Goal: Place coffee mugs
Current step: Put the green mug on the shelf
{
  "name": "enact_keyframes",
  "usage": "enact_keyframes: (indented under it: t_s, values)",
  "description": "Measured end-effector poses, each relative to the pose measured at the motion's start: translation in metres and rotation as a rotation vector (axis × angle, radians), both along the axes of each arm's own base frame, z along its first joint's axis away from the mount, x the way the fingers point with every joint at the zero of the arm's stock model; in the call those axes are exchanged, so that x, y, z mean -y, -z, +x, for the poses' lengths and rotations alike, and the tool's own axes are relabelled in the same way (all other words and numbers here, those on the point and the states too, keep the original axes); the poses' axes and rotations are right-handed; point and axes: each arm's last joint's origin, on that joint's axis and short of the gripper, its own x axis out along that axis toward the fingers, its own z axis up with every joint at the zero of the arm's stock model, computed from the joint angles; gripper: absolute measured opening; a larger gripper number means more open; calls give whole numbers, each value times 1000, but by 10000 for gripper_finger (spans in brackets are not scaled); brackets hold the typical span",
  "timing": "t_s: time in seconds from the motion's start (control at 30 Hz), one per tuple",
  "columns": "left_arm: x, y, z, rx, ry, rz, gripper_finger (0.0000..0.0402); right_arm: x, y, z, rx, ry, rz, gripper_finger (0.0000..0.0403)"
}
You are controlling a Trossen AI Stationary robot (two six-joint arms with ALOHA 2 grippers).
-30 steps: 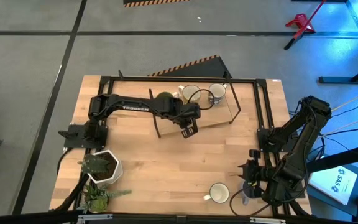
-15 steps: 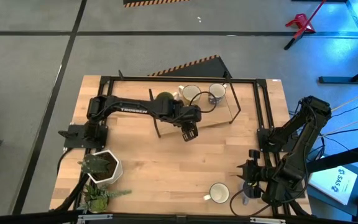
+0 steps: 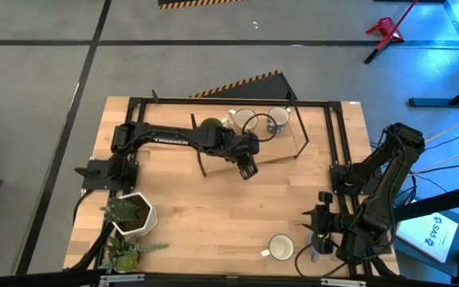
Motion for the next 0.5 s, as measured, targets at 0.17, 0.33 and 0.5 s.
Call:
enact_keyframes:
  t_s: [0.17, 0.33, 0.5]
  values:
    - [18, -39, -10, 37, 45, 51, 142, 11, -1, 14, -13, -15, -62, 150]
    - [23, -67, -24, -23, 26, 146, 142, 34, -6, 41, -33, -24, -128, 150]
    - [37, -103, -41, 14, 49, 185, 142, 56, -15, 77, 36, -99, -203, 150]
